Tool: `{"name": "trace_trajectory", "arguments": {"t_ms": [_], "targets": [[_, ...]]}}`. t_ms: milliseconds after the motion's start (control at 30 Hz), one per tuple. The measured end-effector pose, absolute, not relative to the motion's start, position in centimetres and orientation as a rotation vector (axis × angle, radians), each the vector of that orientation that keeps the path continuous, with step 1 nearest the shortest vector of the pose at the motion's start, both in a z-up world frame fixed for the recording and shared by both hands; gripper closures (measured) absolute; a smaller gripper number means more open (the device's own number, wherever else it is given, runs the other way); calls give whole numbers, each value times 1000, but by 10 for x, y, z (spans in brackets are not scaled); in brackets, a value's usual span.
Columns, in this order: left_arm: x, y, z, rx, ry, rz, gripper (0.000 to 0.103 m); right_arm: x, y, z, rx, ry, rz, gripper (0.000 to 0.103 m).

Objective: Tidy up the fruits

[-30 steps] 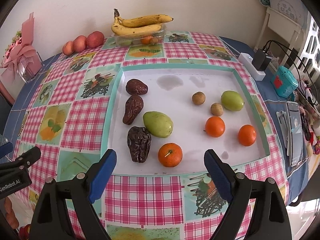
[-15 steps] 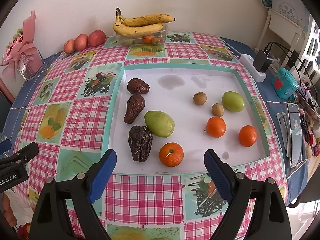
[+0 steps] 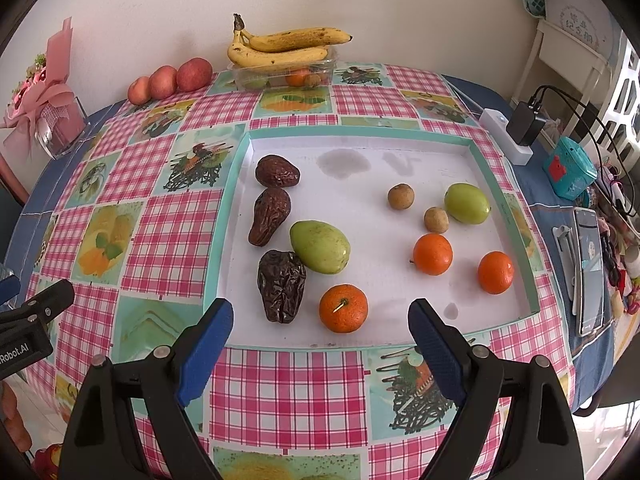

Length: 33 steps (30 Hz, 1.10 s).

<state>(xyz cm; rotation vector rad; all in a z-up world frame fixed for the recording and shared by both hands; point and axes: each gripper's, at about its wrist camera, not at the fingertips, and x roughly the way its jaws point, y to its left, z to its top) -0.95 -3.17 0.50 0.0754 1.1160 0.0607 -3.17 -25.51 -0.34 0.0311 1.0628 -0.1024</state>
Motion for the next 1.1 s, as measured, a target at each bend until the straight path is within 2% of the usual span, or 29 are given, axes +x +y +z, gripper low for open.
{"name": "trace_trajectory", "arguments": {"t_ms": [1100], "targets": [[-11, -31, 5, 73, 1115, 63, 0, -32, -254, -5, 22, 1065, -99, 13]]}}
